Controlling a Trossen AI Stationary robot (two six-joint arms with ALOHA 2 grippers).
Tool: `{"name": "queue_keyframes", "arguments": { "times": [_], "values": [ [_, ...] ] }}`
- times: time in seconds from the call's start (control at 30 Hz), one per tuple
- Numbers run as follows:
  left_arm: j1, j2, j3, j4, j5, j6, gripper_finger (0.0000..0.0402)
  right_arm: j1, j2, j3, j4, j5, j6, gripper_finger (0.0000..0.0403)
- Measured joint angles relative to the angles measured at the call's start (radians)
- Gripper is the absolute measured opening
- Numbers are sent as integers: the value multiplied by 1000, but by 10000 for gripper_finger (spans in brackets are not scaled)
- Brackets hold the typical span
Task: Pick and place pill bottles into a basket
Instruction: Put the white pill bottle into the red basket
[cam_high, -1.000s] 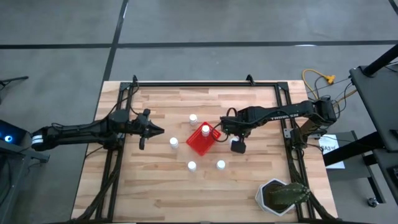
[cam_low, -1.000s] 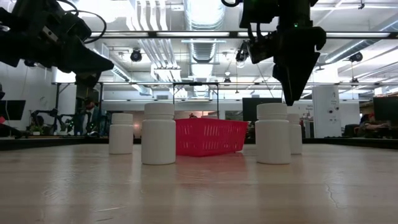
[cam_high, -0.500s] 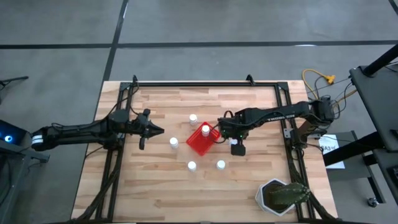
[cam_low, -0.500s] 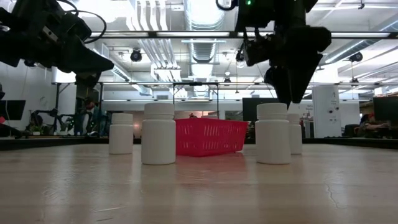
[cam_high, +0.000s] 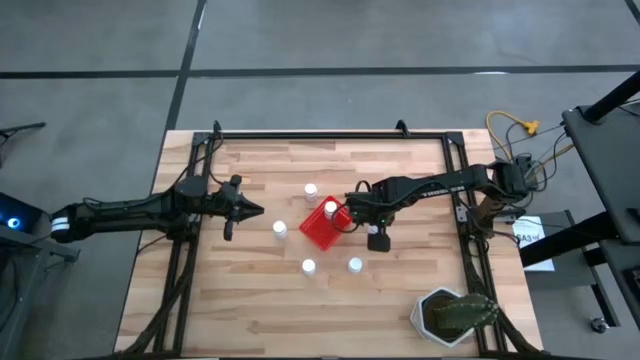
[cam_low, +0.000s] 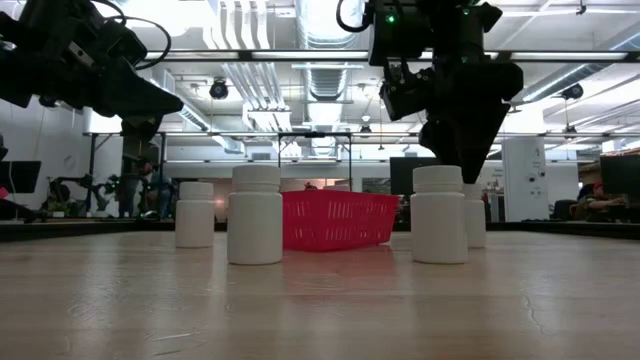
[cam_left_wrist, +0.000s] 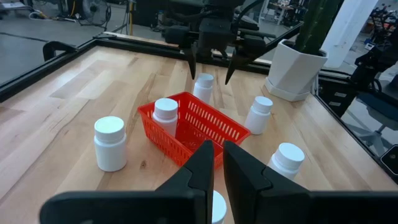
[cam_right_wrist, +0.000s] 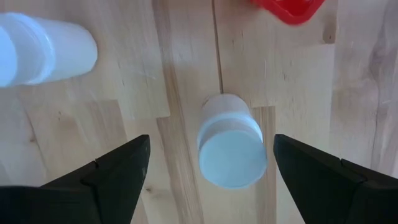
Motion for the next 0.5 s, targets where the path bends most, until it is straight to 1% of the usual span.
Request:
{"name": "queue_keyframes", "arguments": {
  "times": [0.5],
  "values": [
    [0, 0, 0, 0, 0, 0, 17, 0, 0, -65, 29, 8, 35, 329]
  ]
}}
